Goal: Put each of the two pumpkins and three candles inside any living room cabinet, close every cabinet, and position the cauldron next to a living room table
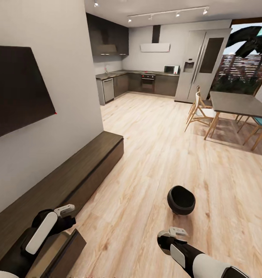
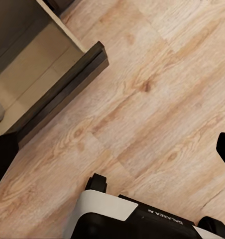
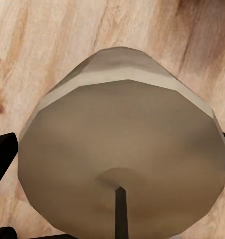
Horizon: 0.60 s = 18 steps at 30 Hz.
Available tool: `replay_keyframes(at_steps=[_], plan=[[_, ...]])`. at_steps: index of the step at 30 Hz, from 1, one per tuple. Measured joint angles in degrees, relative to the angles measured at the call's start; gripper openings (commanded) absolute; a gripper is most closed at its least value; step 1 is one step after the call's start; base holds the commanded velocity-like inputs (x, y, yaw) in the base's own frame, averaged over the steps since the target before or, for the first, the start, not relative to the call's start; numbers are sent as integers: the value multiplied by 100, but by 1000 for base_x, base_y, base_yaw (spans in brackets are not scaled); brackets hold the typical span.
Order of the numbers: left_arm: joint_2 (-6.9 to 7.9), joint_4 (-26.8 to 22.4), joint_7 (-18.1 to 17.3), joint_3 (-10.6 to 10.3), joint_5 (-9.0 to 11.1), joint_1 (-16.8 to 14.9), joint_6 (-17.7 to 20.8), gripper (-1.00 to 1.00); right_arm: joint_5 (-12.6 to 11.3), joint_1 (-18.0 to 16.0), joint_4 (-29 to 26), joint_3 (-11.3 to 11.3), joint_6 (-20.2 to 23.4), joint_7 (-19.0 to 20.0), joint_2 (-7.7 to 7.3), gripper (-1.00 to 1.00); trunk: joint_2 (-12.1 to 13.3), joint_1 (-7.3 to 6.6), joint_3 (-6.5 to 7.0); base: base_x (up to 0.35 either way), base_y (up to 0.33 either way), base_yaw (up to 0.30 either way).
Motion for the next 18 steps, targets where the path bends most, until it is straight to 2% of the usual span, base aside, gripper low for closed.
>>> replay_keyframes(at_steps=[18], plan=[[-17, -1, 8, -1, -3, 1, -3, 100, 2, 0, 5, 8, 0, 1, 4, -100, 0, 0, 0, 0, 0, 291]])
